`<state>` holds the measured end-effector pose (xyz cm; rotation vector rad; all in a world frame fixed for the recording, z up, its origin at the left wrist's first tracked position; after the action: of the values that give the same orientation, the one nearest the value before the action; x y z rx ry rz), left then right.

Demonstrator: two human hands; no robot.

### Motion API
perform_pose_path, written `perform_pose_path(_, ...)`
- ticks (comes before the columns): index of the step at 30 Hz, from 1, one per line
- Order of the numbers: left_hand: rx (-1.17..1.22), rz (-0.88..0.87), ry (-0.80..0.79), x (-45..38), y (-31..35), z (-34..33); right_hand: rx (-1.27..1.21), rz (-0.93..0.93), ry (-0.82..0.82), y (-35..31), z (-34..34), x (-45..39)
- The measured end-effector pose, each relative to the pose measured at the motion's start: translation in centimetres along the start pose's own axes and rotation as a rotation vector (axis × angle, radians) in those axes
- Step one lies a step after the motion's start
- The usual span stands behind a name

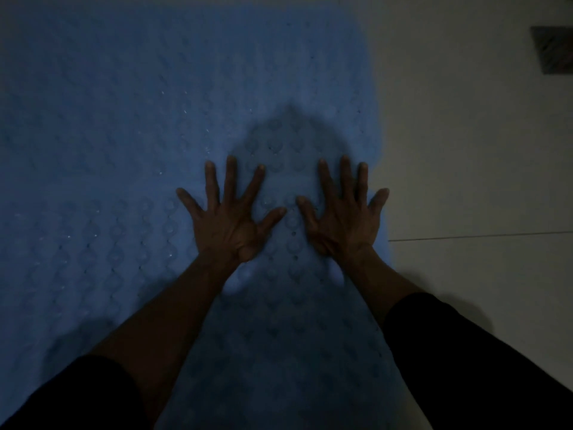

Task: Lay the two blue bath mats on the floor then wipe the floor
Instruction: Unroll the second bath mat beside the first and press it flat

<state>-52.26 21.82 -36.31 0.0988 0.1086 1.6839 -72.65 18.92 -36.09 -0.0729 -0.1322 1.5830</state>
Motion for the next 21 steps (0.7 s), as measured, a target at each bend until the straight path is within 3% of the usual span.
perform_pose_path(4, -0.131, -0.035, -0.024, 0.3, 1.0, 0.7, 0.038, 0.035, 0.001, -0.5, 0.5, 0.2)
perform_pose_path(11, -0.074, 0.003, -0.129, 2.1, 0.8, 4.2, -0.097, 0.021, -0.264, -1.2, 2.8, -0.2)
perform_pose_path(16, 0.049, 0.109, -0.239, 2.8, 0.6, 12.2, -0.238, -0.016, -0.335, -3.4, 11.7, 2.0)
perform_pose_path(21, 0.109, 0.139, -0.255, 5.8, 1.6, 25.7, -0.262, 0.021, -0.364, -6.0, 24.9, 5.0)
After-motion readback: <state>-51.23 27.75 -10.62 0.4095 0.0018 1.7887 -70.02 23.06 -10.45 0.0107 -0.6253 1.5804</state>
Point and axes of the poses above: each hand's wrist, its own x-axis away from the middle knuckle, its own z-axis out of the back of the hand, y = z × x, the point moved 6 cm from there along -x, towards the middle knuckle, and after that the axes turned 6 degrees about y, right-handed, at the moved point
